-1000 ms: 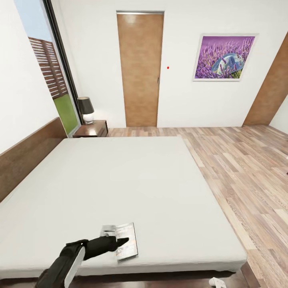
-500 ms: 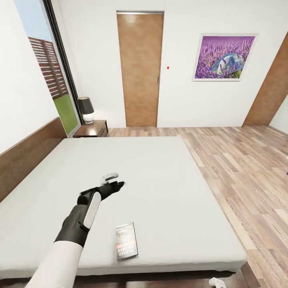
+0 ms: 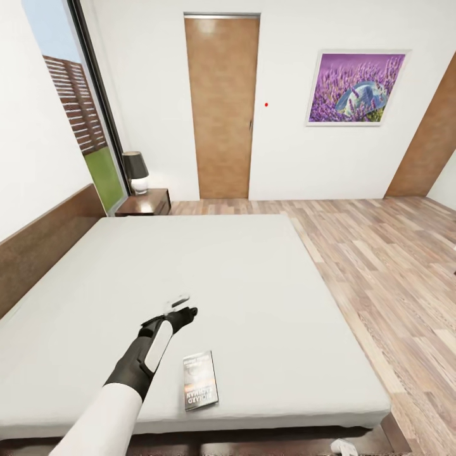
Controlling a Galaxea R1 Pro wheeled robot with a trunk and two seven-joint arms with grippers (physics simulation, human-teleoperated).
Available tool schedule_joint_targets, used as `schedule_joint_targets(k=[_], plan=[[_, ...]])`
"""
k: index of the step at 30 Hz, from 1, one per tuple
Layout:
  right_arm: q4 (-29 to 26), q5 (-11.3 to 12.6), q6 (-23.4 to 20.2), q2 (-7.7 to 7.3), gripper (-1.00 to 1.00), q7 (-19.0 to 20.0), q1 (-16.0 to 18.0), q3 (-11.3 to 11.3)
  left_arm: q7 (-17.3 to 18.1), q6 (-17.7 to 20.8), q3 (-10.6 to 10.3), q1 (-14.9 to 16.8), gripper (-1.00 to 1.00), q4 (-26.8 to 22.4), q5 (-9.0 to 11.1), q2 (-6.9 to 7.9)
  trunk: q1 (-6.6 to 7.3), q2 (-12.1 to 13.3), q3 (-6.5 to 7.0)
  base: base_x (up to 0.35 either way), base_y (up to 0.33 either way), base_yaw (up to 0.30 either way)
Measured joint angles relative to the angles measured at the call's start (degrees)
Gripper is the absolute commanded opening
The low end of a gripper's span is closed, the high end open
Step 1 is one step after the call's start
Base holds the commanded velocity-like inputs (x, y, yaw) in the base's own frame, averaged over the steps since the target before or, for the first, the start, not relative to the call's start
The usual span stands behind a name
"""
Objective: In the bedroom, move the book from the bed onto either nightstand, and place the two sandals side by side next to the bed.
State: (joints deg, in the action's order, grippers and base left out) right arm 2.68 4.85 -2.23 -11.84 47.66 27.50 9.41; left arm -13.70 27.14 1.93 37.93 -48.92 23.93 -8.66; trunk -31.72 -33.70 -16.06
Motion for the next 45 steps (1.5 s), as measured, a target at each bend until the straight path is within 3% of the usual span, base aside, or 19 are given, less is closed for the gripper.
schedule_joint_targets(k=[6,10,41,45], plan=[[0.00,0.00,0.00,0.00,1.00,0.07,0.00,0.00,-0.02,4.61,-0.02,0.00,1.00,-0.19,-0.01,0.04,0.00,0.00,-0.54,0.000,0.000,0.000],[0.00,0.00,-0.02,0.00,1.00,0.10,0.00,0.00,0.04,5.44,-0.03,0.00,1.00,-0.24,0.05,0.02,0.00,0.00,-0.90,0.000,0.000,0.000],[0.00,-0.04,0.00,0.00,1.00,-0.10,0.00,-0.01,0.59,5.22,-0.11,0.00,1.00,-0.30,0.01,-0.08,0.00,-0.01,-3.71,0.000,0.000,0.000],[0.00,-0.05,0.00,0.00,1.00,-0.10,0.01,-0.01,4.78,4.95,-0.20,0.00,1.00,-0.31,0.00,0.04,0.00,-0.01,-4.07,0.000,0.000,0.000]])
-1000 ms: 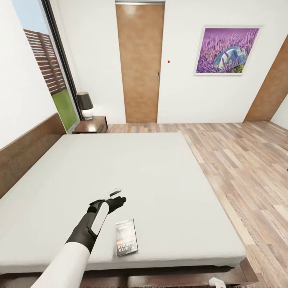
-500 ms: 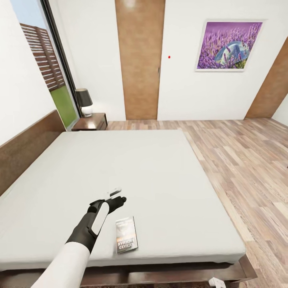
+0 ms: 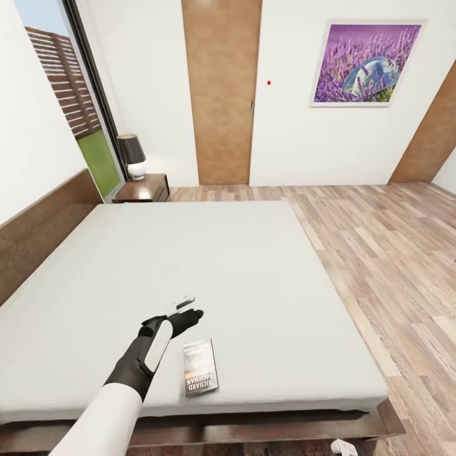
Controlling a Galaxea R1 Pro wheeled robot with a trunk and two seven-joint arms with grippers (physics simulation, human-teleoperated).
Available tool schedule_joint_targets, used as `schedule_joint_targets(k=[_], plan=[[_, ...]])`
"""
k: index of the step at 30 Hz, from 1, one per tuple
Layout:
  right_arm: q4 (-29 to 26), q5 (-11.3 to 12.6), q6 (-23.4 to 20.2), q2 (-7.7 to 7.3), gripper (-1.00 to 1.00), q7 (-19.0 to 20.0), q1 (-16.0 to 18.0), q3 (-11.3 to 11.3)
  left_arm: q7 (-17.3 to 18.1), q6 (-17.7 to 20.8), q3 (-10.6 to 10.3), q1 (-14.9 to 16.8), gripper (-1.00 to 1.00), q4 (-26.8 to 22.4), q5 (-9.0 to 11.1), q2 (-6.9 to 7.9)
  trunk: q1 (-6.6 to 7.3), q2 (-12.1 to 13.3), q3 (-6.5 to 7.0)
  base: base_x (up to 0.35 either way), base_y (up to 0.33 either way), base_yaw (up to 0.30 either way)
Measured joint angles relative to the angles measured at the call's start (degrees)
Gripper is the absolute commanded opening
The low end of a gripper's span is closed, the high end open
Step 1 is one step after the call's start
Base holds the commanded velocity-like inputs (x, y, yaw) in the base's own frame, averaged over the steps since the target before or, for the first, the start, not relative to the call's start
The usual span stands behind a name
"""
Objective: In the bedroom, move the book from the bed onto either nightstand, and place the two sandals side by side next to the bed.
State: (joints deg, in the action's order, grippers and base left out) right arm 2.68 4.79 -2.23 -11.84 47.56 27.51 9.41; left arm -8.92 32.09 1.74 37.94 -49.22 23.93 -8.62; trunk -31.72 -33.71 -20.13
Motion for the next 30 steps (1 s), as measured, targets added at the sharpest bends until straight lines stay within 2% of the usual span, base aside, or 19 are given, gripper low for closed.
schedule_joint_targets(k=[4,7,10,22,27,30], plan=[[0.00,0.00,0.00,0.00,1.00,0.00,-0.01,0.00,10.31,-0.14,0.06,0.00,1.00,0.06,0.15,0.18,0.00,0.00,-0.36,0.000,0.000,0.000],[0.00,-0.01,0.00,0.00,1.00,0.00,-0.01,0.00,13.19,-0.25,0.16,0.00,1.00,0.22,-0.15,0.22,0.00,0.00,-0.64,0.000,0.000,0.000],[0.00,-0.02,0.00,0.00,1.00,0.00,-0.01,0.00,14.14,-0.29,0.23,0.00,1.00,0.29,-0.27,0.23,0.00,0.00,-0.91,0.000,0.000,0.000],[0.00,-0.02,0.00,0.00,1.00,-0.08,-0.01,0.00,11.57,-0.35,0.29,0.00,1.00,0.25,-0.33,0.27,0.00,0.00,-1.99,0.000,0.000,0.000],[0.00,-0.03,0.00,0.00,1.00,-0.09,-0.01,0.00,6.89,-0.78,0.36,0.00,1.00,0.30,-0.69,0.27,0.00,0.00,-2.45,0.000,0.000,0.000],[0.00,-0.03,0.00,0.00,1.00,-0.09,-0.01,0.00,5.63,-1.41,0.29,0.00,1.00,0.34,-0.65,0.25,0.00,0.00,-2.72,0.000,0.000,0.000]])
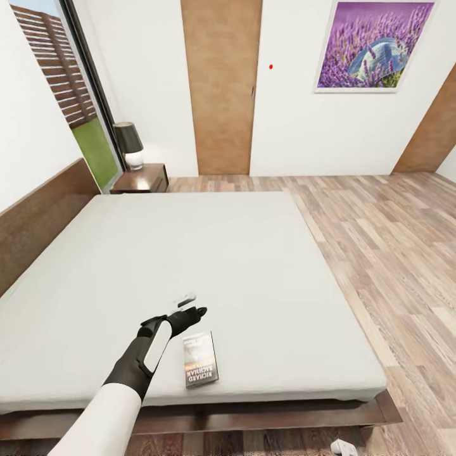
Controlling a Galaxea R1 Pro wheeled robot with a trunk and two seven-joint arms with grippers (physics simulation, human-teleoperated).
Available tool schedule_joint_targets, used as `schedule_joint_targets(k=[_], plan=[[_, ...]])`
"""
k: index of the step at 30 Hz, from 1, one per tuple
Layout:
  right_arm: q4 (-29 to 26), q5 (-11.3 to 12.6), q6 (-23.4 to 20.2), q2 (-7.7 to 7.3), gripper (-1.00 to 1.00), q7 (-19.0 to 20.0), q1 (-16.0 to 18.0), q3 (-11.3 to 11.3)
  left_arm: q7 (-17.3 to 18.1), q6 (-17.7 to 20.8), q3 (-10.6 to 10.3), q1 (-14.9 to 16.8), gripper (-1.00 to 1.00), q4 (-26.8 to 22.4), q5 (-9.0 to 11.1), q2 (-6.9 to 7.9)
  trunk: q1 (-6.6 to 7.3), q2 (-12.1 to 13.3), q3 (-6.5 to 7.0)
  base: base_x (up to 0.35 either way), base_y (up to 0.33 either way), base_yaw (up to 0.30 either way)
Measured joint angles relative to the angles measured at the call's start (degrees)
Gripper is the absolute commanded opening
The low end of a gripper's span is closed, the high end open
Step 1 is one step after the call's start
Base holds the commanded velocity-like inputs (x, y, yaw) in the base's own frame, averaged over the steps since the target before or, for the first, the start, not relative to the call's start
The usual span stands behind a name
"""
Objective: In the bedroom, move the book from the bed onto either nightstand, and place the two sandals side by side next to the bed.
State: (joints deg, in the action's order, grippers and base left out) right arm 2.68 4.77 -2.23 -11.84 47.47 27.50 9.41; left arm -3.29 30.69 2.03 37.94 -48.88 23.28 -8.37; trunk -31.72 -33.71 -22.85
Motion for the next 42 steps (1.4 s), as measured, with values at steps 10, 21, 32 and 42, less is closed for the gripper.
schedule_joint_targets(k=[10,21,32,42], plan=[[-0.01,0.00,0.00,0.00,1.00,0.00,0.00,0.00,-0.60,-0.41,-0.05,0.00,1.00,-0.02,0.02,-0.01,0.00,0.00,-0.90,0.000,0.000,0.000],[-0.03,0.00,0.00,0.00,1.00,0.00,0.00,0.00,-0.53,-0.44,0.09,0.00,1.00,-0.13,0.14,-0.01,0.00,0.00,-1.90,0.000,0.000,0.000],[-0.03,0.00,0.00,0.00,1.00,0.00,0.01,0.00,-0.45,-2.34,0.13,0.00,1.00,-0.24,0.19,-0.01,0.00,0.00,-2.90,0.000,0.000,0.000],[-0.04,0.00,0.00,0.00,1.00,-0.01,0.01,0.00,-0.45,-2.47,0.13,0.00,1.00,-0.24,0.27,-0.01,0.00,0.00,-3.80,0.000,0.000,0.000]])
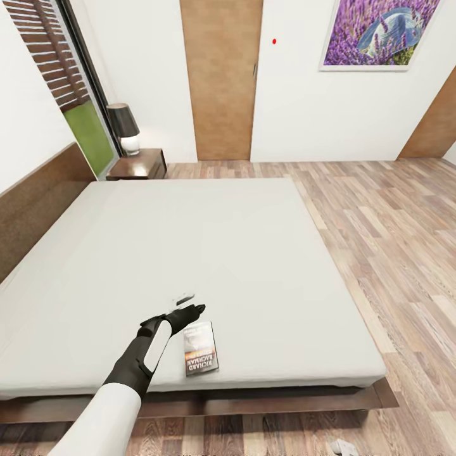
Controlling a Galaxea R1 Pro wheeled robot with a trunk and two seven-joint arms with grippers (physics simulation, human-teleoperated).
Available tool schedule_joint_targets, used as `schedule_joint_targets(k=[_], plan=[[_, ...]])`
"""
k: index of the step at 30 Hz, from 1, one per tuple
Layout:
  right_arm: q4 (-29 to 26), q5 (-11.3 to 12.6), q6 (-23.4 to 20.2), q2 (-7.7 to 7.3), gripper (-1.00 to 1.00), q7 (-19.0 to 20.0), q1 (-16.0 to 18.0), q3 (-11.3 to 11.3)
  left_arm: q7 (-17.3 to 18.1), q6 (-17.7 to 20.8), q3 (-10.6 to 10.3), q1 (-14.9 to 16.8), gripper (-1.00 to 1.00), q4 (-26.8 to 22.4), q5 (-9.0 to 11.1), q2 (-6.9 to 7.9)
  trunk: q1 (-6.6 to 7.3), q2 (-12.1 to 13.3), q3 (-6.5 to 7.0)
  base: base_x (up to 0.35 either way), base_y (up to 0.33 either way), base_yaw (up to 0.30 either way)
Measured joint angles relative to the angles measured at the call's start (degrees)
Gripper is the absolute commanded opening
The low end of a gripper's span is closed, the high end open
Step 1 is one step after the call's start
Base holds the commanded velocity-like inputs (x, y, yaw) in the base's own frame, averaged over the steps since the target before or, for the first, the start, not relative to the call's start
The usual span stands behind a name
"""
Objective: In the bedroom, move the book from the bed onto either nightstand, and place the two sandals side by side next to the bed.
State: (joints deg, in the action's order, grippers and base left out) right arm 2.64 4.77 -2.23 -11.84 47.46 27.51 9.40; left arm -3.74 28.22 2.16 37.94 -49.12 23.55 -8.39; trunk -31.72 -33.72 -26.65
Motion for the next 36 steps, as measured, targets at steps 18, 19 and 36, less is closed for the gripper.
schedule_joint_targets(k=[18,19,36], plan=[[-0.01,0.00,0.00,0.00,1.00,0.00,-0.01,0.00,0.00,0.01,0.00,0.00,1.00,0.00,0.01,0.00,0.02,-0.01,-1.44,0.037,0.000,0.000],[-0.01,0.00,0.00,0.00,1.00,0.00,-0.01,0.00,0.00,0.02,0.00,0.00,1.00,0.00,0.01,0.00,0.03,-0.01,-1.46,0.184,0.000,0.000],[0.01,0.00,0.00,0.00,1.00,0.01,0.00,0.00,0.00,0.00,0.00,0.00,1.00,0.00,0.01,0.00,0.02,-0.01,-1.49,0.135,0.000,0.000]])
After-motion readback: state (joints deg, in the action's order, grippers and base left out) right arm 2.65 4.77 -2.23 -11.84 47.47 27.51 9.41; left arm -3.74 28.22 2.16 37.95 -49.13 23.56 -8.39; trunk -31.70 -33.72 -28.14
